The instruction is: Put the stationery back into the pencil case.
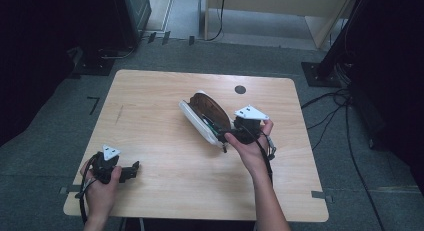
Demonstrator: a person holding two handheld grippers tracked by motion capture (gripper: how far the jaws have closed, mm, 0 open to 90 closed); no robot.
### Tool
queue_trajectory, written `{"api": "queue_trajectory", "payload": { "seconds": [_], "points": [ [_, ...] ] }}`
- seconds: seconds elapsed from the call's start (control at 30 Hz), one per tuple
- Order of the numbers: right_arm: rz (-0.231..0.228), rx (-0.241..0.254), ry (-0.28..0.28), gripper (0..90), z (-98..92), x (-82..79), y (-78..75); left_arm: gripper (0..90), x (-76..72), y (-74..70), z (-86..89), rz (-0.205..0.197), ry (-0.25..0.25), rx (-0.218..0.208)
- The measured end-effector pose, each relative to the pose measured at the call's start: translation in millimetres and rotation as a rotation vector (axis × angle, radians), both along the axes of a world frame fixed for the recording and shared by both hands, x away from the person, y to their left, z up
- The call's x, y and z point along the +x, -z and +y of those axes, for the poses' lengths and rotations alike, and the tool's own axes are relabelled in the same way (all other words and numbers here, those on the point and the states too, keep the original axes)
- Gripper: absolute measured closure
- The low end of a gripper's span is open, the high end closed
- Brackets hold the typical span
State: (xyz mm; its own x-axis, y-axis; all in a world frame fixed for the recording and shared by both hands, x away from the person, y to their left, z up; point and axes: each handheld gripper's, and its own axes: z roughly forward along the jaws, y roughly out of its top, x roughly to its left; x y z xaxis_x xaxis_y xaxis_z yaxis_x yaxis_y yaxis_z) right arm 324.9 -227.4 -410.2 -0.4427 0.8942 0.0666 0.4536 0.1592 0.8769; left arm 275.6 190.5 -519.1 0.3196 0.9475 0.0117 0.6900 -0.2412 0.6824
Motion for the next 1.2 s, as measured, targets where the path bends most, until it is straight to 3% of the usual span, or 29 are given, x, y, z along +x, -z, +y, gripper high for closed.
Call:
{"api": "queue_trajectory", "payload": {
  "seconds": [0.23,0.67,1.2],
  "points": [
    [0.009,-0.026,0.053,0.0,-21.0,-13.2,9.0,0.0,0.0,0.0,0.0,0.0,0.0,0.0],
    [0.073,-0.071,0.127,0.0,-65.9,-32.6,35.8,0.0,0.0,0.0,0.0,0.0,0.0,0.0],
    [0.136,-0.029,0.217,0.0,-106.1,-56.8,66.2,0.0,0.0,0.0,0.0,0.0,0.001,0.0]
  ]
}}
